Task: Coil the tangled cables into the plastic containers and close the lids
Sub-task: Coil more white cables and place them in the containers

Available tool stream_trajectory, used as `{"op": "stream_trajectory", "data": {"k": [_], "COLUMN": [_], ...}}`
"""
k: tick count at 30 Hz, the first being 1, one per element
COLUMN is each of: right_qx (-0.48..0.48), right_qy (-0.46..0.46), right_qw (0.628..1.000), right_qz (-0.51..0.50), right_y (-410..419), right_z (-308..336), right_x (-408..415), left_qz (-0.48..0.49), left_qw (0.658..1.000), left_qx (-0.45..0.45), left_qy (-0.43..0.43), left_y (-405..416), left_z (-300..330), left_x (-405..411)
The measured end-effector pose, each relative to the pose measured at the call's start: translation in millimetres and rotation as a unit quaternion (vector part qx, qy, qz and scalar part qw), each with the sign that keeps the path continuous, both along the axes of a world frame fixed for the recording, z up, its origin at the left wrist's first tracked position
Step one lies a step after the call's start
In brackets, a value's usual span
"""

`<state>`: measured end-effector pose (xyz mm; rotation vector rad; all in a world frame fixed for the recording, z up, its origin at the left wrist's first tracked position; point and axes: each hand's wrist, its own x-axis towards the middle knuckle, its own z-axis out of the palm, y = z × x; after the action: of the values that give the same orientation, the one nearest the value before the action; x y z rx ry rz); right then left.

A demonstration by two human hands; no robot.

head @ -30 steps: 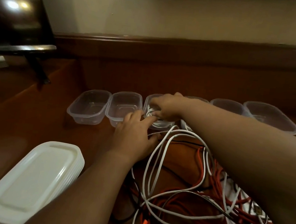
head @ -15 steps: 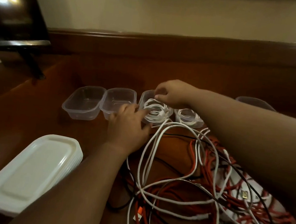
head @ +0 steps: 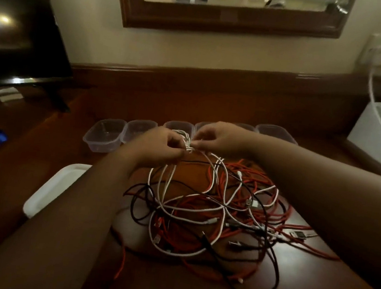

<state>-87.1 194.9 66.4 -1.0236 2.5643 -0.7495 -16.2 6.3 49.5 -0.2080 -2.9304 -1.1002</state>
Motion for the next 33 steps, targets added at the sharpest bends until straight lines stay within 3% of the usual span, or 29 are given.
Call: {"op": "stream_trajectory", "data": {"k": [3, 6, 9, 14, 17, 22, 27, 31, 33], "right_qx": [0.011, 0.004, -0.043, -0.013, -0.187, -0.504, -0.567, -0.620, -0.605], "right_qy": [0.019, 0.054, 0.097, 0.125, 0.055, -0.181, -0.175, -0.136, -0.117], "right_qw": [1.000, 0.998, 0.991, 0.982, 0.957, 0.808, 0.776, 0.755, 0.772], "right_qz": [-0.004, -0.024, -0.085, -0.142, -0.213, -0.246, -0.212, -0.163, -0.154], "right_y": [8, 16, 25, 45, 58, 76, 94, 100, 101], "right_z": [4, 2, 3, 15, 33, 66, 83, 96, 100], "right_x": [23, 42, 54, 70, 80, 95, 98, 98, 96], "left_qz": [0.049, 0.066, 0.087, 0.142, 0.172, 0.189, 0.185, 0.190, 0.186], "left_qw": [0.997, 0.995, 0.992, 0.982, 0.977, 0.964, 0.946, 0.922, 0.915], "left_qx": [0.026, -0.063, -0.093, -0.042, 0.007, 0.044, 0.038, 0.111, 0.164], "left_qy": [0.055, 0.026, 0.016, 0.114, 0.125, 0.183, 0.264, 0.319, 0.317], "left_y": [9, 15, 20, 31, 36, 42, 50, 59, 65], "left_z": [8, 0, -21, -35, -30, -9, 10, 30, 43], "left_x": [14, 19, 26, 41, 45, 41, 33, 29, 28]}}
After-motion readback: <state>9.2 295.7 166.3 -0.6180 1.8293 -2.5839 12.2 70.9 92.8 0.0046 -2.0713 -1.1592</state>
